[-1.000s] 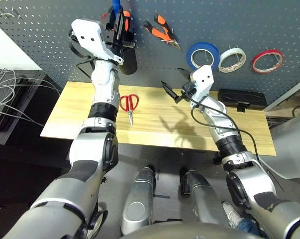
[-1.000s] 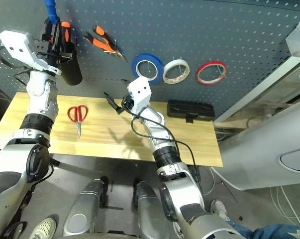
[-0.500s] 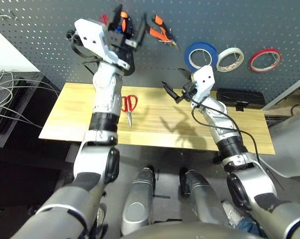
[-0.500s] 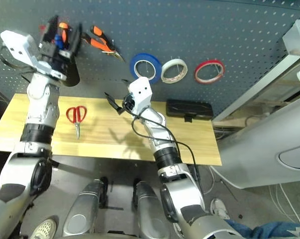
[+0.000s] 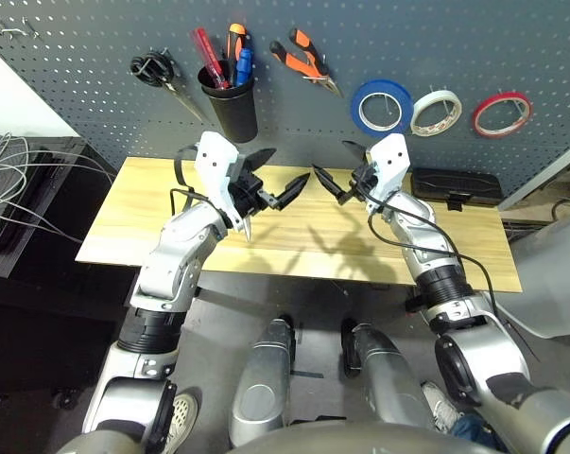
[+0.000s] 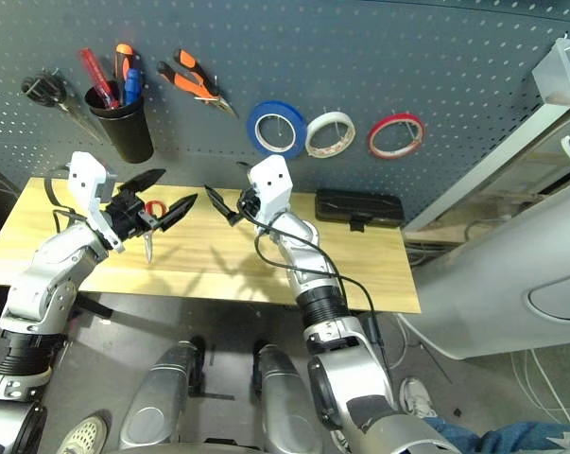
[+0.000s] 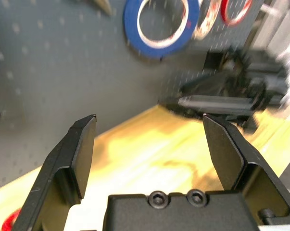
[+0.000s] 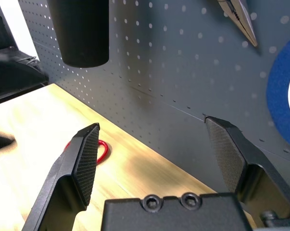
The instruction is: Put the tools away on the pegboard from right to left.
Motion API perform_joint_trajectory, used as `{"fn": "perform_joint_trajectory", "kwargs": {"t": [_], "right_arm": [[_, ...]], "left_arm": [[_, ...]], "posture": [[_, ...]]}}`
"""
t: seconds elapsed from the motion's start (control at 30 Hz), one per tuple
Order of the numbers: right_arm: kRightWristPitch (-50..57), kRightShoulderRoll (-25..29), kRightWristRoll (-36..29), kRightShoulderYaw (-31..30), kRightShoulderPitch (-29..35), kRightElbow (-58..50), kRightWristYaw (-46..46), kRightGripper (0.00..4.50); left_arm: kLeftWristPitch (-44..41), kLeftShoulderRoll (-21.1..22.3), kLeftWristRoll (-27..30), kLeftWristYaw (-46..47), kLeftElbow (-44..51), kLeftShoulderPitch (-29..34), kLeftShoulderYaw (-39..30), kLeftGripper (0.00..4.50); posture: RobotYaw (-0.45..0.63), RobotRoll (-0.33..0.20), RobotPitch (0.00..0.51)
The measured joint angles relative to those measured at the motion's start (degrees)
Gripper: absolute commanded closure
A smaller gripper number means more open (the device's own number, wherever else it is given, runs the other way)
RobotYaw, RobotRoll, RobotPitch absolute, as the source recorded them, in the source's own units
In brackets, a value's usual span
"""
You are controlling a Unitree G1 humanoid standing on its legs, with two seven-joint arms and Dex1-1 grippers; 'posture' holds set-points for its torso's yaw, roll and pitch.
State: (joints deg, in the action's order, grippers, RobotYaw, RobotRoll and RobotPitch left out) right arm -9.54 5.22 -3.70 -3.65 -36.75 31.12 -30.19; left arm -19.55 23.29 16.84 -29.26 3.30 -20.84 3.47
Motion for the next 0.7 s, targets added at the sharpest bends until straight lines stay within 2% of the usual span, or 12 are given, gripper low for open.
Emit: {"fn": "perform_joint_trajectory", "kwargs": {"t": [0.13, 0.3, 0.7], "right_arm": [[1.04, 0.08, 0.01, -0.05, 0.57, -0.93, 0.00, 0.00], [3.30, 0.53, 0.05, -0.27, 1.00, -1.69, -0.09, 0.00], [9.99, 0.62, 0.61, -3.84, 3.95, -4.10, -1.52, 0.00]], "left_arm": [[0.58, -0.10, -3.90, 1.37, -4.63, -0.07, 0.27, 0.01], [1.68, -1.82, -9.04, 6.88, -14.96, -2.96, -0.25, 0.01], [8.09, -5.37, -12.51, 15.70, -40.76, -12.34, -4.73, 0.01]], "posture": [[0.10, 0.000, 0.271], [0.10, 0.000, 0.284], [0.08, 0.000, 0.338]]}}
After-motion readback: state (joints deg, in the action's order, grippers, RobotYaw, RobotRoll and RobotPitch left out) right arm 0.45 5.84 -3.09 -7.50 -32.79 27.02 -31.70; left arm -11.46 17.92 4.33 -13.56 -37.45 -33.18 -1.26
